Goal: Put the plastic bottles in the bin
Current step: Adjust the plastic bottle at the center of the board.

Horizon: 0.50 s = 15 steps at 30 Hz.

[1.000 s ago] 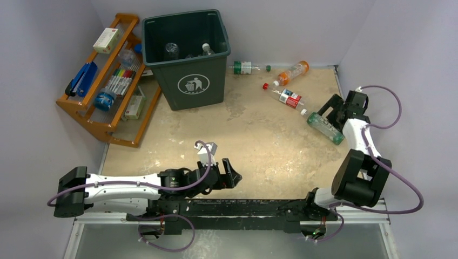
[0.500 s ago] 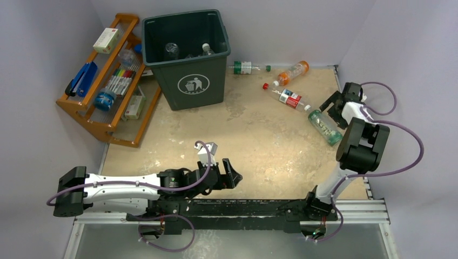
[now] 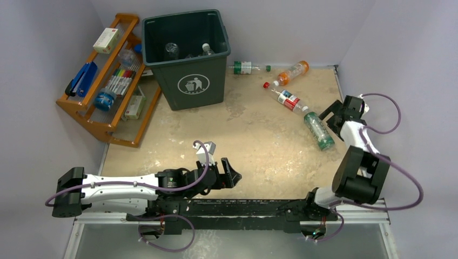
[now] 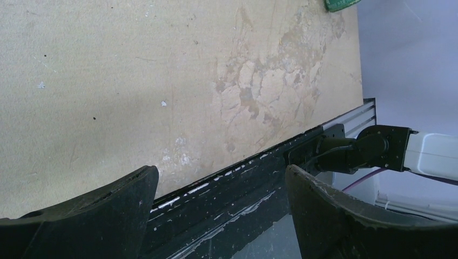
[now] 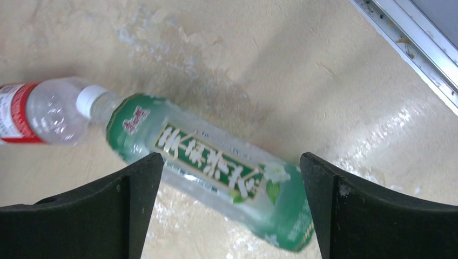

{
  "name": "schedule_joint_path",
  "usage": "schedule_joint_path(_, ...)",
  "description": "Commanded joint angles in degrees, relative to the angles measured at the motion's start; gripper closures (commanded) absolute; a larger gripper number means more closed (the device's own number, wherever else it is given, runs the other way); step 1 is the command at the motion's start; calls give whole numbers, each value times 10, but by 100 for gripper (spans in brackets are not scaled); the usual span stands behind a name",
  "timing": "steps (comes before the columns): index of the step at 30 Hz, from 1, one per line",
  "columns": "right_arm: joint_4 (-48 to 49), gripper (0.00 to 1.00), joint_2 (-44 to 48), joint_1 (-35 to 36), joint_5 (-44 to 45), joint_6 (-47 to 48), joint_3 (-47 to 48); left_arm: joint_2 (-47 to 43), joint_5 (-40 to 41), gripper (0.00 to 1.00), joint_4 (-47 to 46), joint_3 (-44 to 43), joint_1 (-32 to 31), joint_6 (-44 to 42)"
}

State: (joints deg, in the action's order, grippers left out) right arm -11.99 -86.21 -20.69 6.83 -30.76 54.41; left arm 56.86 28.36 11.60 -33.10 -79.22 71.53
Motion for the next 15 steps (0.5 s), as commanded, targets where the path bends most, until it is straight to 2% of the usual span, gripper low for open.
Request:
schedule_joint_path(1,34,0,81,-3,-28,12,-47,-6,10,12,-24,-1,-6,11)
schedule_joint_path(7,45,0,119,-2,-62,39,-100,11,8,12,-41,0,-9,12)
schedule_joint_path(15,37,0,95,-3,-68,69,-73,45,10,12,-59,-11,-21,13)
